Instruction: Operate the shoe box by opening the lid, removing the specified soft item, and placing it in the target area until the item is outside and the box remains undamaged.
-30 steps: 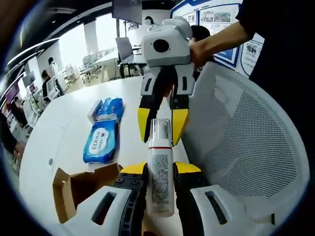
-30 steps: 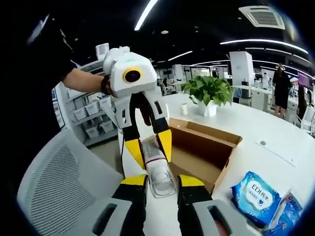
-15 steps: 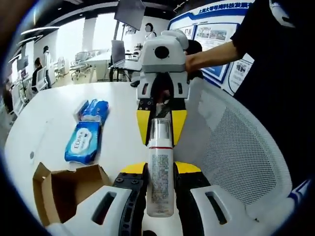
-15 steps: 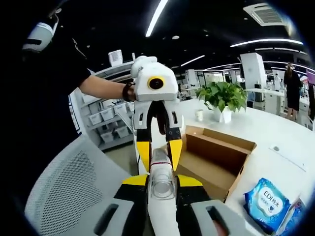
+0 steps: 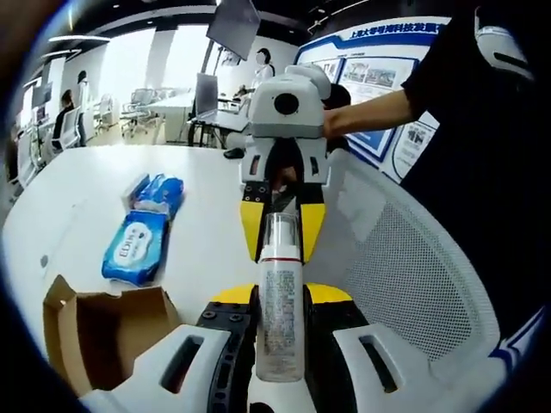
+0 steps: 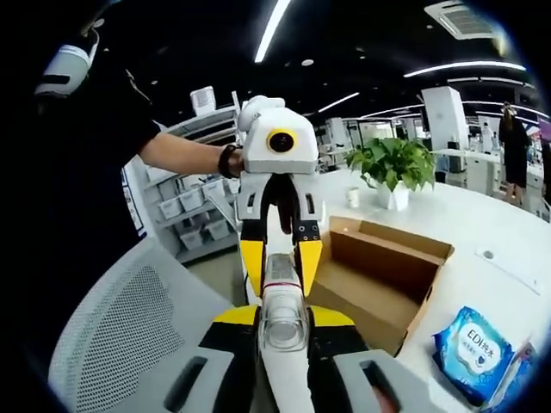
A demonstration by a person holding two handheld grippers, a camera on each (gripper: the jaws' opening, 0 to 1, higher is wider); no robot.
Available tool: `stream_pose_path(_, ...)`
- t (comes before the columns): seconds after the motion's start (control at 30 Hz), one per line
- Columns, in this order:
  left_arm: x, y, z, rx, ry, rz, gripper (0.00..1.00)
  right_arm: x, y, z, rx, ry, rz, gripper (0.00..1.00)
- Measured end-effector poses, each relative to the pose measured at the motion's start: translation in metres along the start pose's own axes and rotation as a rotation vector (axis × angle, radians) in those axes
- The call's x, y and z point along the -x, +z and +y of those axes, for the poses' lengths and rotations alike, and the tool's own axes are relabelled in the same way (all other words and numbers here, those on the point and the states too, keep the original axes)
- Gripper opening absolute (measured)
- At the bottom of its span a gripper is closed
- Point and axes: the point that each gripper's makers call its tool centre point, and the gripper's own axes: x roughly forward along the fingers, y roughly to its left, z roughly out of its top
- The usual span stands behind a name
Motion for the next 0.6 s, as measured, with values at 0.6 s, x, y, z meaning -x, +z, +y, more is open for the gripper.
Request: stream_pose_path(0.6, -0.0035, -0.0040, 0.0019, 0.034, 0.012, 0.002, 0.23, 0.0011, -0.0038, -0.0014, -0.214, -0.009, -0.071, 0.16)
